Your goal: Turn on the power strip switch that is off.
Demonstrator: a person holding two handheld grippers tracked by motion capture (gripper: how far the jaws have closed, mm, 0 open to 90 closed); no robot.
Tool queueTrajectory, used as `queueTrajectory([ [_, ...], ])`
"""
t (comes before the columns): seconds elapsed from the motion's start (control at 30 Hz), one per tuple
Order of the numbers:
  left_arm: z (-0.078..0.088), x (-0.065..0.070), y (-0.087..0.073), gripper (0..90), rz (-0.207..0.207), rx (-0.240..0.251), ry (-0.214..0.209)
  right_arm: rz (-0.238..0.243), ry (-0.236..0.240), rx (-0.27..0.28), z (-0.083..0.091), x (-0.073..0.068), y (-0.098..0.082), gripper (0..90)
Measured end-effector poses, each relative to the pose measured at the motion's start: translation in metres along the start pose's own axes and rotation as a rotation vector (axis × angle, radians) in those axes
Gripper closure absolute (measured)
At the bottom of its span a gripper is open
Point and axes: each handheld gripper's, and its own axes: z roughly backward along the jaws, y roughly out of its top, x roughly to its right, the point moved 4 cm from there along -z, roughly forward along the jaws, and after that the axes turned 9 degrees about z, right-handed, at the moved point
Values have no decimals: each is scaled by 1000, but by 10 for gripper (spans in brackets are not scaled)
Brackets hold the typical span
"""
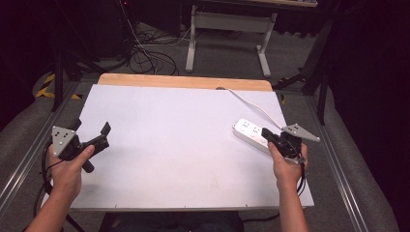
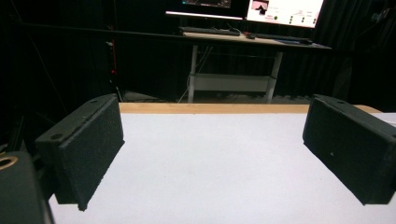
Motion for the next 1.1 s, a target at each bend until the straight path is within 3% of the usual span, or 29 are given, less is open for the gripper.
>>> queueTrajectory([
  [0.7, -1, -2, -2, 57, 2, -15, -2, 9, 8, -270, -63, 13, -8, 900],
  [1.1, -2, -2, -3, 57, 8, -20, 0, 29, 4, -332, -72, 13, -15, 900],
])
